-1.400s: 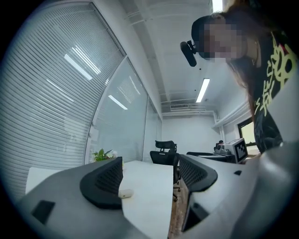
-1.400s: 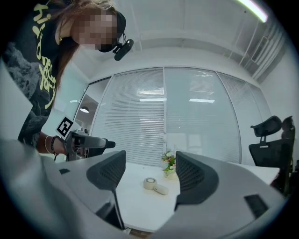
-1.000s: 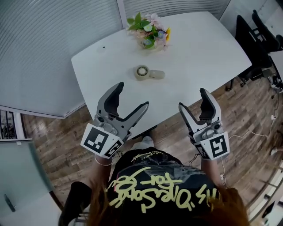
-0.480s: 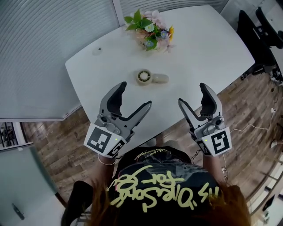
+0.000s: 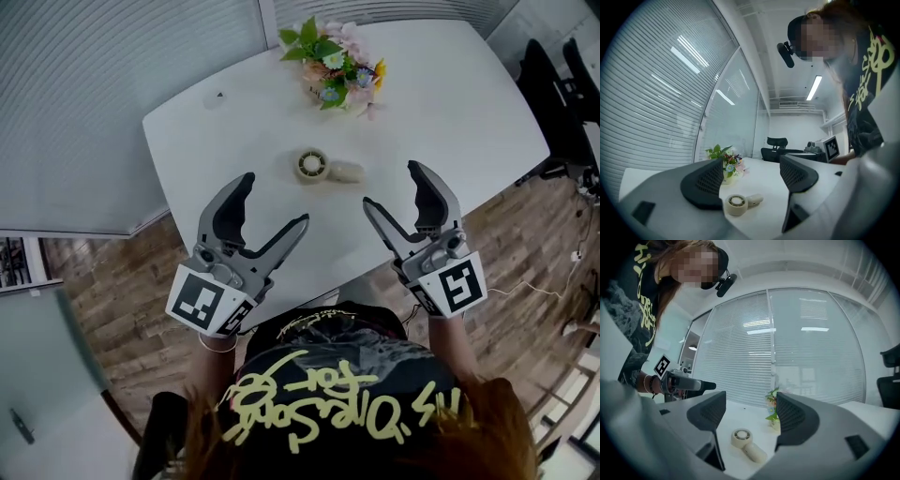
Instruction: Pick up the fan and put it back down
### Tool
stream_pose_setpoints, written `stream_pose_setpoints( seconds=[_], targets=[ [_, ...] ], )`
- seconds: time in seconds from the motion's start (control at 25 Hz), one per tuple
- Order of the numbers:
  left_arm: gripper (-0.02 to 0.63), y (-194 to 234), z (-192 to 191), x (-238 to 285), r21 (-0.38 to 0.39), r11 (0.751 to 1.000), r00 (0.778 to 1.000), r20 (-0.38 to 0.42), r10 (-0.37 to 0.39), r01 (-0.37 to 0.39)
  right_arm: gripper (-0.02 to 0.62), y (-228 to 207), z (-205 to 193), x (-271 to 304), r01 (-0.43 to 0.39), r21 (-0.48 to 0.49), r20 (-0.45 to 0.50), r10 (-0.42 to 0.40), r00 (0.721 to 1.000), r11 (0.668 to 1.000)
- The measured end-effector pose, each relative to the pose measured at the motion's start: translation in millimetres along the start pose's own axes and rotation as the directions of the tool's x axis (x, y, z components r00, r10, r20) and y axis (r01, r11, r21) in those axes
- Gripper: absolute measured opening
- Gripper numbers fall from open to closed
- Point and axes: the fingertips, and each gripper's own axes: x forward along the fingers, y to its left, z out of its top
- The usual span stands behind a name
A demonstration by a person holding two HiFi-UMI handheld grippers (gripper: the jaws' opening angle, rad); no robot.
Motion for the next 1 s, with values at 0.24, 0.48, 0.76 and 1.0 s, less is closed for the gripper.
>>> stream_pose_setpoints(
  seconds=[0.24,0.48,0.76,1.0],
  targets=[
    [0.37,10,5,-17,0.001,0.988,0.988,0.018,0.155,-0.155,0.319,5,-22,30,-0.19,-0.005,-0.093,0.189,0.978,0.982],
    [0.37,14,11,-27,0.006,0.961,0.96,0.041,0.278,-0.278,0.319,3,-75,51,-0.341,-0.051,-0.24,0.32,0.917,0.939],
    [0.37,8,11,-37,0.016,0.931,0.93,0.043,0.365,-0.366,0.319,9,-148,66,-0.477,-0.055,-0.438,0.408,0.801,0.877],
    [0.37,6,12,-54,0.025,0.9,0.9,0.04,0.434,-0.435,0.319,13,-180,74,-0.523,-0.046,-0.535,0.421,0.732,0.851]
  ],
)
